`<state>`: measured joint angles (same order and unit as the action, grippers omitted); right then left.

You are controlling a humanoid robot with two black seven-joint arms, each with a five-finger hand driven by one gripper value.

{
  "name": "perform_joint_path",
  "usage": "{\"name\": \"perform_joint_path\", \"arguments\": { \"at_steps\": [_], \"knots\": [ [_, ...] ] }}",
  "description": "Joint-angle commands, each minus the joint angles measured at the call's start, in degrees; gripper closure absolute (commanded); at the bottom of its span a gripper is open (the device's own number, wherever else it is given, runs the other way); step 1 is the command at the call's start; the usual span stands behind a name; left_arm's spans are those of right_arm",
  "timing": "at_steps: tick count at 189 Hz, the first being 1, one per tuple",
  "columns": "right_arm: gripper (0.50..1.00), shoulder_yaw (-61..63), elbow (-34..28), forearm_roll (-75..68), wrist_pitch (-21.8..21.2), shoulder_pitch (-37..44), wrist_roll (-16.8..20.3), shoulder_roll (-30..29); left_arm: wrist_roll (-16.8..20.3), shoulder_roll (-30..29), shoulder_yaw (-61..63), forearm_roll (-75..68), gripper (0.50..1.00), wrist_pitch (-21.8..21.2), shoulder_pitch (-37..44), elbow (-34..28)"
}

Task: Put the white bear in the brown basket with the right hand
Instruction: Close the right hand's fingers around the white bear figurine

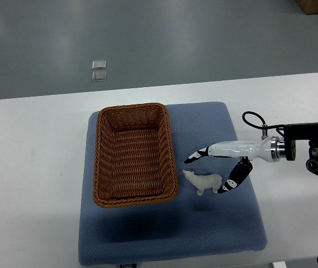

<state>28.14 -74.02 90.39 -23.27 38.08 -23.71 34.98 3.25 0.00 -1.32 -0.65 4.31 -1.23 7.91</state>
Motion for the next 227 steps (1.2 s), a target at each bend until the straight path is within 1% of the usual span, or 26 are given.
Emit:
{"name": "perform_joint_path", "arguments": {
  "at_steps": [1,77,83,90,110,117,126,133,140,144,145,147,148,149,152,155,158,161,164,183,189,227],
  "knots": [
    [0.628,-0.1,0.1,0.1,0.2,-0.3,0.0,0.0,0.0,0.0,0.0,0.0,0.5,0.0,0.0,0.0],
    [0.668,-0.8,0.0,0.2,1.0,-1.2,0.0,-0.9,0.0,0.0,0.0,0.0,0.5,0.0,0.0,0.0],
    [0.675,-0.8,0.0,0.3,1.3,-1.3,0.0,-1.0,0.0,0.0,0.0,0.0,0.5,0.0,0.0,0.0],
    [0.695,-0.8,0.0,0.6,1.5,-1.3,0.0,-1.2,0.0,0.0,0.0,0.0,0.5,0.0,0.0,0.0],
    [0.709,-0.8,0.0,0.8,1.6,-1.4,0.0,-1.3,0.0,0.0,0.0,0.0,0.5,0.0,0.0,0.0],
    [0.732,-0.8,0.1,0.8,1.6,-1.4,0.0,-1.3,0.0,0.0,0.0,0.0,0.5,0.0,0.0,0.0],
    [0.746,-0.8,0.1,0.9,1.6,-1.4,0.0,-1.3,0.0,0.0,0.0,0.0,0.5,0.0,0.0,0.0],
    [0.773,-0.9,0.1,1.2,1.6,-1.4,0.0,-1.3,0.0,0.0,0.0,0.0,0.5,0.0,0.0,0.0],
    [0.789,-0.9,0.1,1.3,1.6,-1.4,0.0,-1.3,0.0,0.0,0.0,0.0,0.5,0.0,0.0,0.0],
    [0.805,-0.9,0.1,1.5,1.6,-1.4,0.0,-1.3,0.0,0.0,0.0,0.0,0.5,0.0,0.0,0.0],
    [0.818,-0.9,0.1,1.5,1.6,-1.4,0.0,-1.3,0.0,0.0,0.0,0.0,0.5,0.0,0.0,0.0],
    [0.818,-0.9,0.1,1.5,1.6,-1.4,0.0,-1.3,0.0,0.0,0.0,0.0,0.5,0.0,0.0,0.0],
    [0.828,-0.9,0.1,1.6,1.6,-1.4,0.0,-1.3,0.0,0.0,0.0,0.0,0.5,0.0,0.0,0.0],
    [0.828,-0.9,0.1,1.6,1.6,-1.4,0.0,-1.3,0.0,0.0,0.0,0.0,0.5,0.0,0.0,0.0],
    [0.852,-0.8,0.1,1.7,1.6,-1.4,0.0,-1.3,0.0,0.0,0.0,0.0,0.5,0.0,0.0,0.0],
    [0.863,-0.9,0.1,1.8,1.6,-1.4,0.0,-1.3,0.0,0.0,0.0,0.0,0.5,0.0,0.0,0.0],
    [0.887,-0.9,0.1,1.8,1.6,-1.3,0.0,-1.3,0.0,0.0,0.0,-0.1,0.5,0.0,0.0,0.0],
    [0.895,-0.9,0.1,1.9,1.6,-1.3,0.0,-1.3,0.0,0.0,0.0,0.0,0.5,0.0,0.0,0.0],
    [0.916,-0.9,0.1,2.1,1.6,-1.3,0.0,-1.3,0.0,0.0,0.0,0.0,0.5,0.0,0.0,0.0],
    [0.989,-0.9,0.1,2.2,1.6,-1.3,0.0,-1.2,0.0,0.0,0.0,0.0,0.5,0.0,0.0,0.0],
    [1.0,-0.9,0.1,2.2,1.6,-1.3,0.0,-1.1,0.0,0.0,0.0,-0.1,0.5,0.0,0.0,0.0],
    [1.0,-0.8,0.1,2.0,1.6,-1.1,-0.1,-0.7,0.0,0.0,0.0,0.0,0.5,0.0,0.0,0.0]
  ]
}}
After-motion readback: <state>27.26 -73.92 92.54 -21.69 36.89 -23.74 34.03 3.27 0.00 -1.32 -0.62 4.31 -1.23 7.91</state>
